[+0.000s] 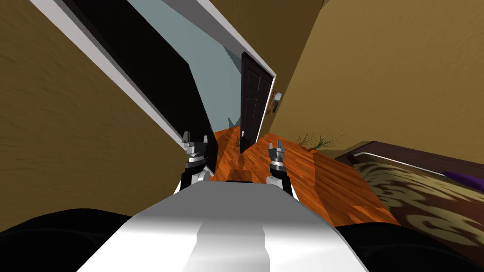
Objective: Push the door open
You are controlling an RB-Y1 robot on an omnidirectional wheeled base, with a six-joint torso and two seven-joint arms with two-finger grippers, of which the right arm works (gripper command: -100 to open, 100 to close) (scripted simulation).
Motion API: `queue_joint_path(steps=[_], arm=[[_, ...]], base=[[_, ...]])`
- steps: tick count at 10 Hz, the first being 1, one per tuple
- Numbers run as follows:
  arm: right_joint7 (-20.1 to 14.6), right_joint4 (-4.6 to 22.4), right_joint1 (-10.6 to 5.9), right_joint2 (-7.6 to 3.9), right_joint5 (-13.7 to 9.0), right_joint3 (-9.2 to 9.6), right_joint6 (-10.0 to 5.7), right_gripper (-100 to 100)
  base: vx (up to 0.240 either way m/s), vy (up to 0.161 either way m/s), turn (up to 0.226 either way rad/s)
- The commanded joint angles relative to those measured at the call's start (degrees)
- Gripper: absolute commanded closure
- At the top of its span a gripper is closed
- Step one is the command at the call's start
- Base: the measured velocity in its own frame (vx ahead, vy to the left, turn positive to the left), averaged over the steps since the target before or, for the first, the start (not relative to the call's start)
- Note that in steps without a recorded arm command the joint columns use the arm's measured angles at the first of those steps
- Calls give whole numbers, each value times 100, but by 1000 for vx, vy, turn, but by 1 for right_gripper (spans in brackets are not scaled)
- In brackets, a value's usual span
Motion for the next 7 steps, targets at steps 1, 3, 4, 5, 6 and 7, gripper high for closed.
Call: queue_joint_path(steps=[1,3,4,5,6,7], arm=[[-9,188,-68,-53,-3,41,-55,-100],[-23,472,-170,-125,-9,102,-137,-100],[-28,565,-204,-147,-10,123,-164,-100],[-37,752,-271,-191,-14,163,-218,-100],[-42,864,-312,-216,-16,187,-250,-100],[-48,982,-354,-241,-18,213,-284,-100]], base=[[62,-15,71],[140,-6,107],[149,-33,78],[123,-71,98],[106,-70,103],[101,-52,77]])
